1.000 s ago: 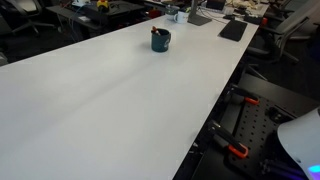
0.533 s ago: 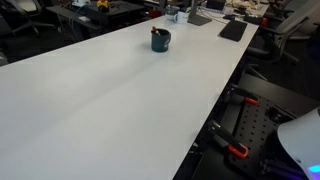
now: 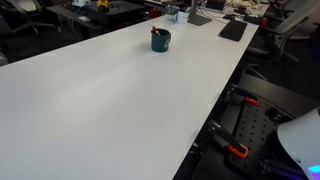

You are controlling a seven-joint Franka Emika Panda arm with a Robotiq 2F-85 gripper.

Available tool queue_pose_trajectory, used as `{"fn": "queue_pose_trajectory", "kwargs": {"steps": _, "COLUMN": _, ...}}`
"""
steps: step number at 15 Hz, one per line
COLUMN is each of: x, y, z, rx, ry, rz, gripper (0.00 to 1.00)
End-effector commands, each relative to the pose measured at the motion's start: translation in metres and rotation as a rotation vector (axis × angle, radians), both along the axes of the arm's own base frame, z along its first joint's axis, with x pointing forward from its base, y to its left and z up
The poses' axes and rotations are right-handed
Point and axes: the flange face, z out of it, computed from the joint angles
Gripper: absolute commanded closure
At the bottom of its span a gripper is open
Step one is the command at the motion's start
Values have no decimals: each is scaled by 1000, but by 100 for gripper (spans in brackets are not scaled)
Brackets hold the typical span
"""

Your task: Take the marker out of the cup

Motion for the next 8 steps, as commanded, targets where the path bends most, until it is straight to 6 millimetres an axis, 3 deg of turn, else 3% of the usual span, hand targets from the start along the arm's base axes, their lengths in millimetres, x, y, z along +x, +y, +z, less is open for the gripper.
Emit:
{"fn": "queue_pose_trajectory", "kwargs": {"steps": 1, "x": 48, "y": -20, "z": -5, "rx": -2, "ry": 69, "rz": 42, "gripper": 0}}
{"fn": "queue_pose_trajectory", "kwargs": {"steps": 5, "x": 76, "y": -38, "z": -13, "rx": 0, "ry": 90, "rz": 40, "gripper": 0}}
{"fn": "queue_pose_trajectory", "kwargs": {"steps": 6, "x": 62, "y": -32, "z": -15, "rx": -10, "ry": 68, "rz": 33, "gripper": 0}}
{"fn": "queue_pose_trajectory", "kwargs": {"steps": 8, "x": 67, "y": -35, "z": -22, "rx": -11, "ry": 77, "rz": 31, "gripper": 0}}
